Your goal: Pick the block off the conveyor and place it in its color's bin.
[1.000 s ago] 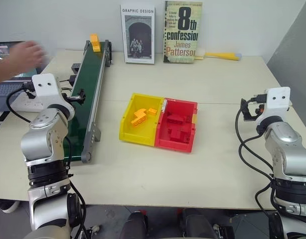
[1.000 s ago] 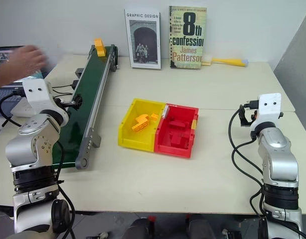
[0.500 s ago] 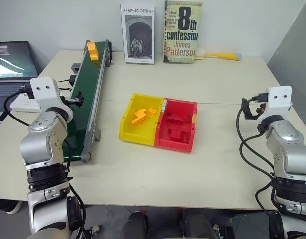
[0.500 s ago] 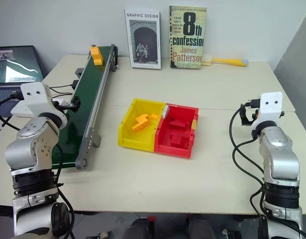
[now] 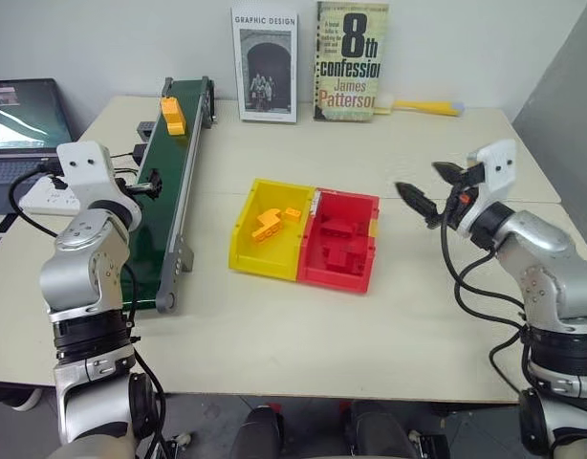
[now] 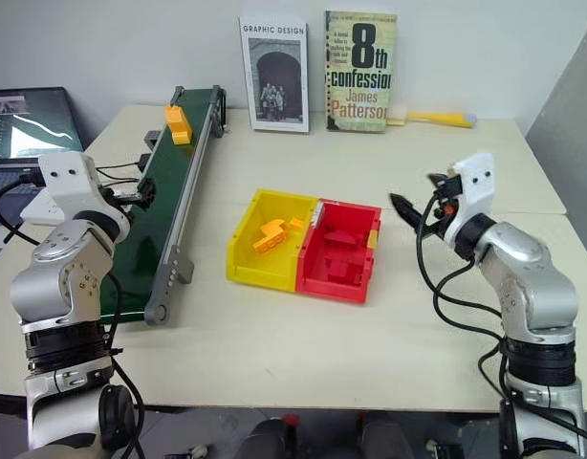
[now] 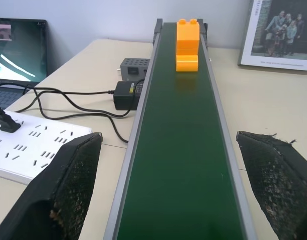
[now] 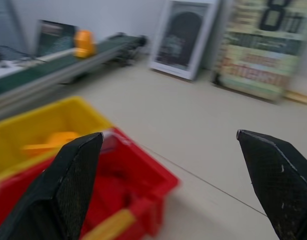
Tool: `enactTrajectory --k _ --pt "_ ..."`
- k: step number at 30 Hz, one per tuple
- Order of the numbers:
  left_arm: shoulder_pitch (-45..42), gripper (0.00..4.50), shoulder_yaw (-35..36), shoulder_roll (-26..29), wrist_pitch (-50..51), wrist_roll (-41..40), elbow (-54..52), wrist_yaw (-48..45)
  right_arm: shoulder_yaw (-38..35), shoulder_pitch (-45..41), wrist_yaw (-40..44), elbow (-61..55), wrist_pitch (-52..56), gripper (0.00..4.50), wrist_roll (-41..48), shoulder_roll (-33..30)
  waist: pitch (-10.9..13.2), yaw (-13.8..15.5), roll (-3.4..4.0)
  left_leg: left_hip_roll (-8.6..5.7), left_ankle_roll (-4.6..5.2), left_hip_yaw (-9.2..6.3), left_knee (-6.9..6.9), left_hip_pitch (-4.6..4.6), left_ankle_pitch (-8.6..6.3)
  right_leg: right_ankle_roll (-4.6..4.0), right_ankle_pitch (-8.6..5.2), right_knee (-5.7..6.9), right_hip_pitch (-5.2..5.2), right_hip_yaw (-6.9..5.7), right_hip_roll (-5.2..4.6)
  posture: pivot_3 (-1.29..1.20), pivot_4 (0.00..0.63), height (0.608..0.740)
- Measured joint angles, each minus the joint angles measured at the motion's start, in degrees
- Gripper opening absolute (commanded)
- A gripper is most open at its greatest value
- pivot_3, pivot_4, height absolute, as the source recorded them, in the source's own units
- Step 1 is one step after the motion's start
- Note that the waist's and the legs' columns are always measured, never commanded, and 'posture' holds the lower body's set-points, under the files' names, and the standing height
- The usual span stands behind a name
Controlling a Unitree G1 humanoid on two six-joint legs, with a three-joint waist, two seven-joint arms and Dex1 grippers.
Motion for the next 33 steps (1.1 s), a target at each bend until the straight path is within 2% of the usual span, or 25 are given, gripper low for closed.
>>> enactTrajectory --k 7,31,33 --pt "-1.6 4.48 -1.4 -0.4 -2.3 0.6 3.4 0.1 3.0 -4.2 5.4 -4.9 7.6 4.5 11.4 -0.8 0.0 0.0 0.0 0.0 0.03 -0.01 0.0 0.0 -0.02 0.0 0.0 0.0 0.0 0.0 -0.03 0.0 0.15 0.74" --pt "-4.5 4.48 -2.1 -1.8 -4.7 0.5 9.4 0.4 3.8 -4.5 2.9 -7.4 8.9 4.5 15.8 -1.5 0.0 0.0 0.0 0.01 0.01 -0.02 0.0 -0.02 0.0 0.0 0.0 -0.02 -0.01 -0.02 -0.06 0.0 0.15 0.74" --pt "-4.5 4.13 -2.2 -1.9 -4.8 0.6 9.5 0.4 3.8 -4.4 2.8 -7.4 9.1 4.5 15.9 -1.6 0.0 0.0 0.0 0.01 0.0 -0.03 0.0 -0.02 0.0 0.0 0.0 -0.01 -0.02 -0.02 -0.06 0.0 0.15 0.74"
